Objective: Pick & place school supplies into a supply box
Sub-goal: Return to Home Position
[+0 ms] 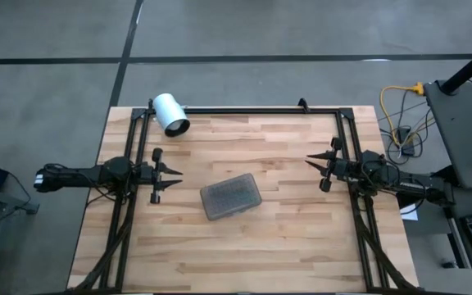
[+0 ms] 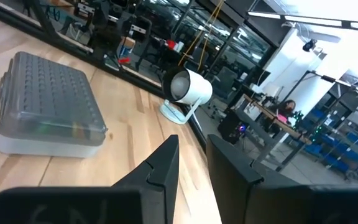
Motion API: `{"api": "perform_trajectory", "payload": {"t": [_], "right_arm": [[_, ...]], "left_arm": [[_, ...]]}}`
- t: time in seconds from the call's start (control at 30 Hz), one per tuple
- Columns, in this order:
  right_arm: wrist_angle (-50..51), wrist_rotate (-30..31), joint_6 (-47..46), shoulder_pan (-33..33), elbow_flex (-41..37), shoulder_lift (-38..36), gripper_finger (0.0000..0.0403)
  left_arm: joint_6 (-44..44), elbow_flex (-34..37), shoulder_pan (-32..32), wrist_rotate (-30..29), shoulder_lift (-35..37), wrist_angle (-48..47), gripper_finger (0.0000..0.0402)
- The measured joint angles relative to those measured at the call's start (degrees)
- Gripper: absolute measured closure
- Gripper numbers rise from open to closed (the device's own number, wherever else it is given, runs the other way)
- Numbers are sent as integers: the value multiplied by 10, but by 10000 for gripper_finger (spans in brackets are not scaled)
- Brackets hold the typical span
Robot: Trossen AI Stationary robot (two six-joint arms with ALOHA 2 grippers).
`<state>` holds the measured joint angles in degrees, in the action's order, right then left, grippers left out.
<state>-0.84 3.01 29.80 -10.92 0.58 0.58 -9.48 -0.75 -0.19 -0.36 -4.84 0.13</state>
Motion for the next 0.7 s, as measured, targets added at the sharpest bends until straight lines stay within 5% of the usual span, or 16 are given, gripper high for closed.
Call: {"api": "perform_trajectory", "payload": {"t": [0.7], "right_arm": [[0,1,2,0,0,0,321]], "left_arm": [[1,0,0,-1,0,1,315]]}}
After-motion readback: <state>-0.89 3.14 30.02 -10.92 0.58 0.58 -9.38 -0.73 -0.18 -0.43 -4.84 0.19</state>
